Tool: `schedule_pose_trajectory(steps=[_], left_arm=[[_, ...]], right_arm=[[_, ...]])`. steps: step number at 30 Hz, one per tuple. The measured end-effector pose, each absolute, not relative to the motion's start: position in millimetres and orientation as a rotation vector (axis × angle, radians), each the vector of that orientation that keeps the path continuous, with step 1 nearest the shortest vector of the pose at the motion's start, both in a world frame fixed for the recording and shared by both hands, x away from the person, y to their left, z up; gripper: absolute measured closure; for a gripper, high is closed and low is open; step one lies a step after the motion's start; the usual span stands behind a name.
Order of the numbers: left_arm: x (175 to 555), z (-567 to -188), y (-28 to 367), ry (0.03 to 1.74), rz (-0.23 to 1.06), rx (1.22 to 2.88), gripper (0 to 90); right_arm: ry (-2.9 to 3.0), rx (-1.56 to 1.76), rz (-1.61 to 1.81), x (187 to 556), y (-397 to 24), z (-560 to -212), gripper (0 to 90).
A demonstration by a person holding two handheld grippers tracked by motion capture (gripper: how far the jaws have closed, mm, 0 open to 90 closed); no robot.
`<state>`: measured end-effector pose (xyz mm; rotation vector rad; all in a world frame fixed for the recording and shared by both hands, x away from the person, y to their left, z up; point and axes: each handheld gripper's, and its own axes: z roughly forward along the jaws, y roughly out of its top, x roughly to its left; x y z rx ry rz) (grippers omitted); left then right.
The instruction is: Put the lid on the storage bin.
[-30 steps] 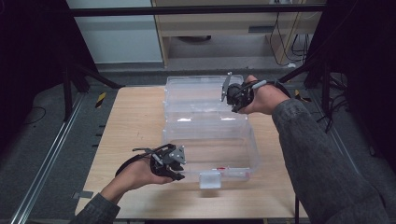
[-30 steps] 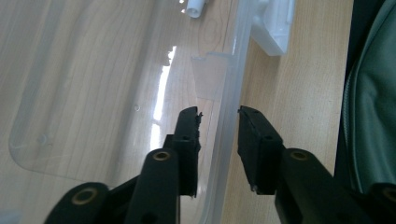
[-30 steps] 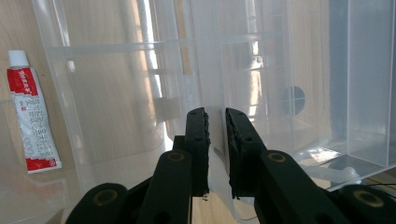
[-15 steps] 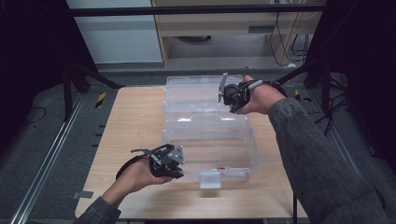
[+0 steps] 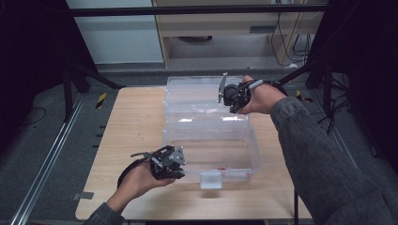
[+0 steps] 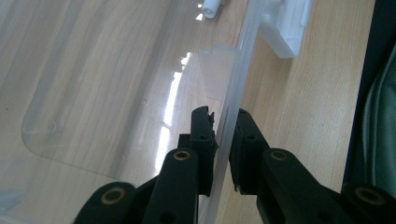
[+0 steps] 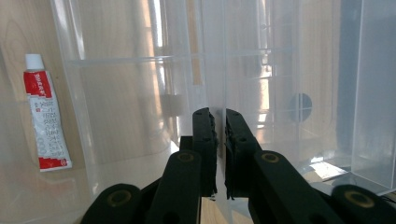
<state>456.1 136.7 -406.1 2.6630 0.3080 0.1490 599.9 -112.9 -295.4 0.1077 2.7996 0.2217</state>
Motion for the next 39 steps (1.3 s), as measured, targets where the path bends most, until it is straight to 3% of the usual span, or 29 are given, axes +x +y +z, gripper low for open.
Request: schedule_pose_trajectory(steps=[26, 39], left_arm=[[451.2, -409.1, 137.0, 0.378, 0.217, 2.654, 77.4], [459.2, -409.8, 133.3, 0.409, 0.243, 2.646, 77.3]], right_arm=[[2.749, 0.063, 0.265, 558.7, -115.3, -288.0, 87.1], [2.741, 0.094, 0.263, 572.3, -113.7, -287.4, 86.5]])
